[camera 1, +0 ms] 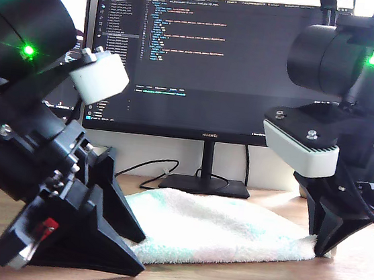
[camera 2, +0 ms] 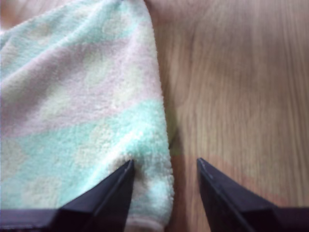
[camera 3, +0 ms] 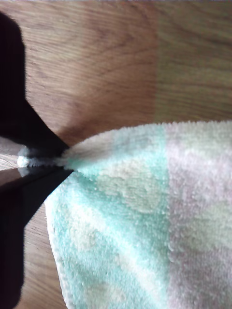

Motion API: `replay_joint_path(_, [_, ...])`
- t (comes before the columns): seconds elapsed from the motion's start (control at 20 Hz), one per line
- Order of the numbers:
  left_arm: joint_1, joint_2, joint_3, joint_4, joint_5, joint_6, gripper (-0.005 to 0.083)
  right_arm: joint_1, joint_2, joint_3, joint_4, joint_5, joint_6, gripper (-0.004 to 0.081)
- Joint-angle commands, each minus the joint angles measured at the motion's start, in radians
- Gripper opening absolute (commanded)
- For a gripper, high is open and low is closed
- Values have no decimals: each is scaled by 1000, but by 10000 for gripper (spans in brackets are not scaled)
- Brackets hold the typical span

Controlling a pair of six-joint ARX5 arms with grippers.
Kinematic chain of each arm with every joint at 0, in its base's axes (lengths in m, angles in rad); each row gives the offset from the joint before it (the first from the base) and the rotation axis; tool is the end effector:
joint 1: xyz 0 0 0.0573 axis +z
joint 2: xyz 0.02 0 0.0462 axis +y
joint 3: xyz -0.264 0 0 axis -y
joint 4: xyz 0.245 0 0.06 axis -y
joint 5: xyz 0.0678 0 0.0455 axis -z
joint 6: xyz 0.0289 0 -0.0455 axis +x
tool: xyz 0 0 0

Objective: Fold the tea towel to a neat square and place it to the right

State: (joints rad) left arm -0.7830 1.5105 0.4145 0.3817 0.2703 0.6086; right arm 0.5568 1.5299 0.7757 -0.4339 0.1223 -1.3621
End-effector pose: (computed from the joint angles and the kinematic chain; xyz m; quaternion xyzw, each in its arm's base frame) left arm 0.1659 -0.1760 0.1139 0.3273 0.1815 -0.5506 0.7462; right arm 0.2267 0.1370 0.1538 -0.6543 0.2976 0.4711 0.5113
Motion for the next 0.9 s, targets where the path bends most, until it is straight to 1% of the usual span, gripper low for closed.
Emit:
replay_joint_path(0.0, [4, 47, -3, -13, -23, 5, 321, -2, 20, -22, 3, -1, 5, -12])
replay_joint_path(0.15, [9, 86, -3, -33, -24, 2, 197, -2, 20, -22, 3, 0, 5, -12])
replay_joint_path(0.2, [9, 94, -3, -44, -25, 2, 177, -2, 20, -22, 3, 0, 5, -12])
replay_joint_path(0.35, [19, 105, -3, -51, -56, 2, 177, -2, 20, -22, 3, 0, 5, -12])
replay_joint_path(0.4, [31, 105, -3, -64, -62, 2, 159, -2, 20, -22, 3, 0, 5, -12])
replay_joint_path(0.55, [61, 106, -3, -104, -57, 1, -28, -2, 20, -21, 7, -1, 5, -13])
replay_joint_path(0.75, [65, 106, -2, -126, -30, -8, -21, -1, 19, -21, 10, 0, 7, -13])
replay_joint_path(0.85, [65, 105, 0, -158, -26, -51, -21, -1, 19, -18, 8, 1, 57, -13])
